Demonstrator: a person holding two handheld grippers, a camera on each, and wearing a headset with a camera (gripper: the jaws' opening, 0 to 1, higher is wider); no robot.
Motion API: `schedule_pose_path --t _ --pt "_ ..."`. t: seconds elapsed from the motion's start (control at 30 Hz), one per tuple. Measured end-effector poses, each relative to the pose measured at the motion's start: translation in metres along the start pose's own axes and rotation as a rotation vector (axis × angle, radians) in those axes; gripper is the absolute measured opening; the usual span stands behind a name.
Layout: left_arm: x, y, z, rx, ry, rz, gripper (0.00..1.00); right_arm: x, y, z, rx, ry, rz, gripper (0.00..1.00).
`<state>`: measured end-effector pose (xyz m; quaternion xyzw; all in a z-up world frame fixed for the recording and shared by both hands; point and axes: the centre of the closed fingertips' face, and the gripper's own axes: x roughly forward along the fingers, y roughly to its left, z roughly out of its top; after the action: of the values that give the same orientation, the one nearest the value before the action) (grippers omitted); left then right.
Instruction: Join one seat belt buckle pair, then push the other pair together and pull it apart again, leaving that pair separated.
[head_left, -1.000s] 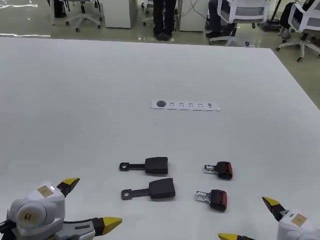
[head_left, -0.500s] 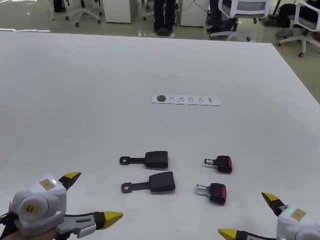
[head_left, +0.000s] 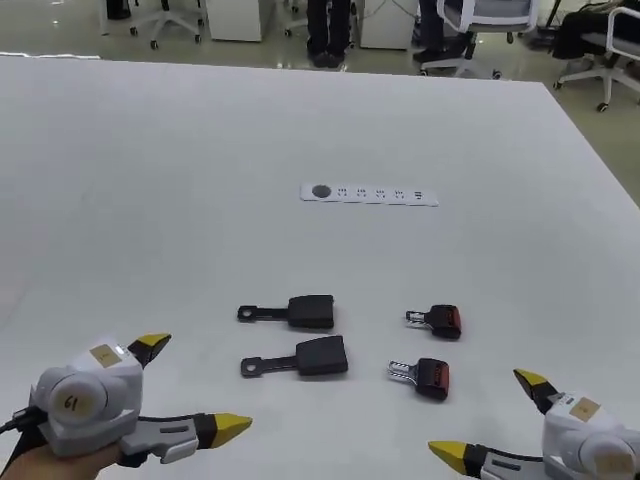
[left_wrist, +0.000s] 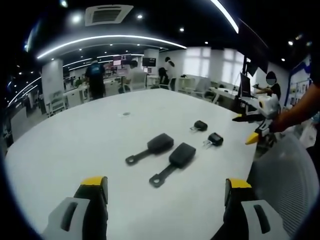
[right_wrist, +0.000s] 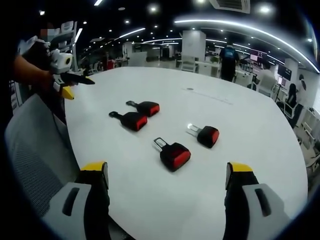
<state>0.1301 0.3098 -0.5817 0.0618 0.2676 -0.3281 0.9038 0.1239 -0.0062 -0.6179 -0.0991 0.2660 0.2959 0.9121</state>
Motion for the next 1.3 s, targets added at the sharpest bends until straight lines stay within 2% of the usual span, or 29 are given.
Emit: schedule_pose_path --t 0.37,0.53,0.63,0.67,0.7,0.83,0.93,0.97,1.27,1.3 --pt "0.008 -0.005 0.005 0.05 0.019 -0.029 0.99 0.003 0.0 0.004 -0.011 -0.001 0.014 0.98" --pt "0.014 -0.005 0.007 0.073 0.027 -0.043 0.99 0.007 0.0 0.004 -0.008 0.005 0.036 0.98" --pt "0.019 -0.01 0.013 0.088 0.032 -0.058 0.99 0.009 0.001 0.006 -0.019 0.016 0.046 0.97" --pt "0.02 -0.011 0.014 0.095 0.035 -0.061 0.99 0.01 0.002 0.007 -0.019 0.015 0.048 0.97" --pt "0.023 -0.006 0.012 0.1 0.036 -0.064 0.99 0.011 0.001 0.009 -0.017 0.012 0.052 0.97" --pt "0.029 -0.007 0.019 0.102 0.033 -0.069 0.98 0.016 0.001 0.01 -0.027 0.023 0.065 0.96" --pt "0.036 -0.005 0.018 0.11 0.036 -0.079 0.98 0.021 -0.003 0.009 -0.034 0.031 0.078 0.95" --pt "0.037 -0.01 0.021 0.114 0.039 -0.084 0.98 0.023 -0.003 0.009 -0.032 0.033 0.084 0.95" --pt "0.052 -0.013 0.023 0.116 0.052 -0.104 0.97 0.033 -0.005 0.011 -0.033 0.056 0.119 0.93" --pt "0.056 -0.01 0.019 0.115 0.056 -0.109 0.97 0.035 -0.005 0.01 -0.034 0.064 0.124 0.92"
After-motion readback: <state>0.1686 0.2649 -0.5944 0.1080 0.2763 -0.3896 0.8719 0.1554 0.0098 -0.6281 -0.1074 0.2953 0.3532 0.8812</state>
